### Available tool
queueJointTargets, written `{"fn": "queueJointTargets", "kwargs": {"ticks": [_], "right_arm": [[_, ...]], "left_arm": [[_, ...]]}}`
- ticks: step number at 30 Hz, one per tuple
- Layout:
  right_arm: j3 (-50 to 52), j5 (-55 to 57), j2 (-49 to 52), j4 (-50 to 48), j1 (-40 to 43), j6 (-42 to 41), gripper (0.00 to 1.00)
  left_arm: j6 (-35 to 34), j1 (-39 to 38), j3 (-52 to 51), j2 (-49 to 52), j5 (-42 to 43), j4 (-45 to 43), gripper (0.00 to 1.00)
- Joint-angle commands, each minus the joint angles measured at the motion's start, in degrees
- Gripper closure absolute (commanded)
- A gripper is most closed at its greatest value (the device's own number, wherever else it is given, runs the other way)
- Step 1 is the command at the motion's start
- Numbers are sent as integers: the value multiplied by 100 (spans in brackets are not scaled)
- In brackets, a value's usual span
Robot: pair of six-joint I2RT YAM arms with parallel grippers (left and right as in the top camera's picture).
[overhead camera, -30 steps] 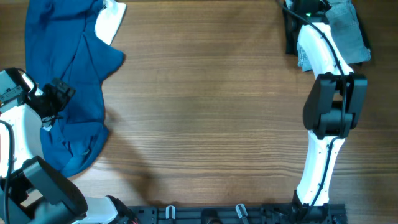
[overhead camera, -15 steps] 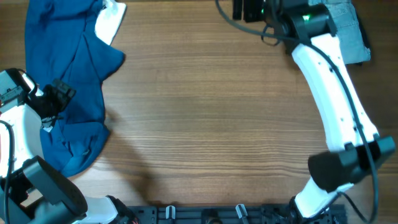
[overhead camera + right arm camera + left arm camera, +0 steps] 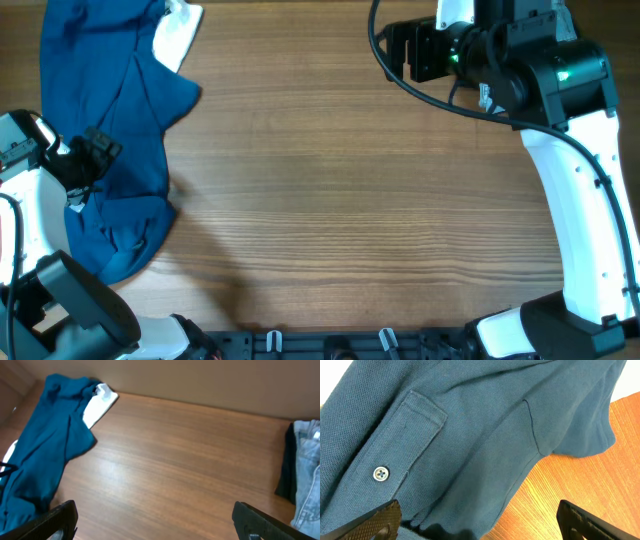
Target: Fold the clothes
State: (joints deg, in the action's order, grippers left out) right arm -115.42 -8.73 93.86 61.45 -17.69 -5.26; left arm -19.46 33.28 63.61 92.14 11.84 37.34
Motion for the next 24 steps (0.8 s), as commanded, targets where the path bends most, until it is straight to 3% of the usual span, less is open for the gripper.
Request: {"fn": "queueJointTargets", "kwargs": {"ticks": [1, 5, 8, 11, 16, 24], "right_arm": [[-33, 514, 42, -214, -7, 87, 0], [205, 966, -243, -573, -7, 326, 0], [992, 957, -817, -1283, 136, 518, 0], [2494, 726, -1665, -2549, 361, 505, 0], [5967, 483, -3320, -5462, 603, 507, 0], [9530, 529, -5866, -7114, 610, 525, 0]], "left_arm": [[-33, -4, 90, -94, -13, -2, 0], [-33, -4, 90, -94, -13, -2, 0], [-33, -4, 90, -94, -13, -2, 0], [-33, -4, 90, -94, -13, -2, 0], [-33, -4, 90, -94, -13, -2, 0], [-33, -4, 90, -94, -13, -2, 0]]}}
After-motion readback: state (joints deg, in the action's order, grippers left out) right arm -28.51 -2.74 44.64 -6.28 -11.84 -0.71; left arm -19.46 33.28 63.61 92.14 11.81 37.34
